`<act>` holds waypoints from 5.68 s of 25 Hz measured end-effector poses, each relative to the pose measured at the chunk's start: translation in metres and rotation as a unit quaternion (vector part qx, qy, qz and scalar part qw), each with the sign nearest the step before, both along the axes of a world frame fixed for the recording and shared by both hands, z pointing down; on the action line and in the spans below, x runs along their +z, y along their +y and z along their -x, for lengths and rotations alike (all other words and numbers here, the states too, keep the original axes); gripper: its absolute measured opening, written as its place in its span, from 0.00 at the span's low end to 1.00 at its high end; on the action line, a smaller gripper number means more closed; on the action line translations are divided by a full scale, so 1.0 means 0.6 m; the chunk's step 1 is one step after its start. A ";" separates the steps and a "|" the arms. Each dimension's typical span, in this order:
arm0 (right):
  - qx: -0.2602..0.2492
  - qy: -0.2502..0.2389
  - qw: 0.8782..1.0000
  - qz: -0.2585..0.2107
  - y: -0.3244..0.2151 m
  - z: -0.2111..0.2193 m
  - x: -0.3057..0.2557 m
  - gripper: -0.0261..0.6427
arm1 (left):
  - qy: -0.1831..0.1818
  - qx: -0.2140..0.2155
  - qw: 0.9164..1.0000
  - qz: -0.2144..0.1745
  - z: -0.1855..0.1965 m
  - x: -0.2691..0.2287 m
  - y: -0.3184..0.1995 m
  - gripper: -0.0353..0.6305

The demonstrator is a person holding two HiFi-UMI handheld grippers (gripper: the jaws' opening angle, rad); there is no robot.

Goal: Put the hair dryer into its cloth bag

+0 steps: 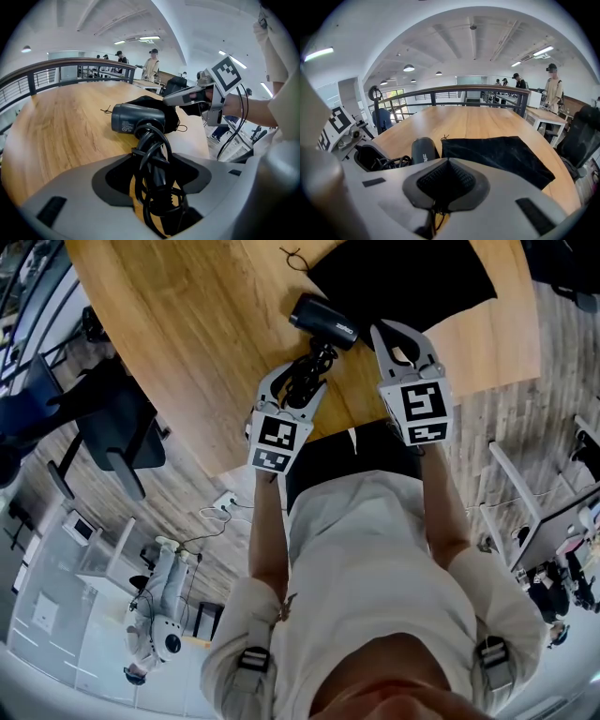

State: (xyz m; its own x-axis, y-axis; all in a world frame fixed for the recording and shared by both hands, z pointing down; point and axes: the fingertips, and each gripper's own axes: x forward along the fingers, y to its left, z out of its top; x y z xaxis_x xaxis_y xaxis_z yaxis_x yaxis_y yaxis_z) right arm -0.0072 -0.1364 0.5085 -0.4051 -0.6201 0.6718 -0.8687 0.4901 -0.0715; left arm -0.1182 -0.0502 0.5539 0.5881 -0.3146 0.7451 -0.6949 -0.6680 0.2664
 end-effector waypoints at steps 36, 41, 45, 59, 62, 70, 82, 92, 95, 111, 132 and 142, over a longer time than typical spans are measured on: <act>-0.046 -0.034 0.998 -0.017 0.061 0.006 -0.028 0.08 | 0.006 0.086 0.996 0.007 -0.098 0.017 -0.047 0.45; -0.059 -0.036 0.997 -0.019 0.068 0.008 -0.034 0.08 | 0.007 0.095 0.995 0.002 -0.111 0.015 -0.062 0.45; -0.069 -0.038 0.997 -0.020 0.072 0.013 -0.037 0.08 | 0.013 0.102 0.995 -0.001 -0.124 0.012 -0.072 0.45; -0.079 -0.038 0.996 -0.012 0.087 0.013 -0.032 0.08 | 0.019 0.130 0.991 -0.009 -0.152 0.022 -0.098 0.45; -0.080 -0.044 0.996 -0.012 0.089 0.015 -0.031 0.08 | 0.021 0.134 0.991 -0.011 -0.150 0.025 -0.100 0.45; -0.079 -0.043 0.996 -0.008 0.093 0.014 -0.025 0.08 | 0.047 0.123 0.991 -0.013 -0.148 0.037 -0.106 0.46; -0.077 -0.038 0.996 -0.013 0.095 0.011 -0.027 0.08 | 0.038 0.128 0.991 -0.019 -0.142 0.018 -0.088 0.57; -0.073 -0.030 0.997 -0.017 0.099 0.012 -0.029 0.08 | 0.022 0.120 0.992 -0.018 -0.102 0.006 -0.055 0.58; -0.073 -0.027 0.997 -0.018 0.100 0.011 -0.030 0.08 | 0.016 0.113 0.993 -0.014 -0.088 0.008 -0.042 0.58; -0.085 -0.019 0.996 -0.014 0.108 0.015 -0.023 0.08 | -0.021 0.084 0.996 -0.007 -0.048 0.048 0.001 0.56; -0.088 -0.025 0.996 -0.016 0.112 0.024 -0.024 0.08 | -0.006 0.071 0.997 -0.034 -0.060 0.031 -0.006 0.31; -0.093 -0.032 0.995 -0.016 0.117 0.029 -0.029 0.08 | 0.006 0.086 0.995 -0.045 -0.094 0.021 -0.029 0.30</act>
State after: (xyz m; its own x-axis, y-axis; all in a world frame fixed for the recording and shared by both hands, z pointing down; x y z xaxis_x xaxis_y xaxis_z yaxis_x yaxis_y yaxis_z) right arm -0.0249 -0.0664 0.4911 -0.5560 -0.5511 0.6223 -0.7572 0.6446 -0.1058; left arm -0.0620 -0.0674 0.5663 0.6472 -0.2738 0.7115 -0.5653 -0.7985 0.2069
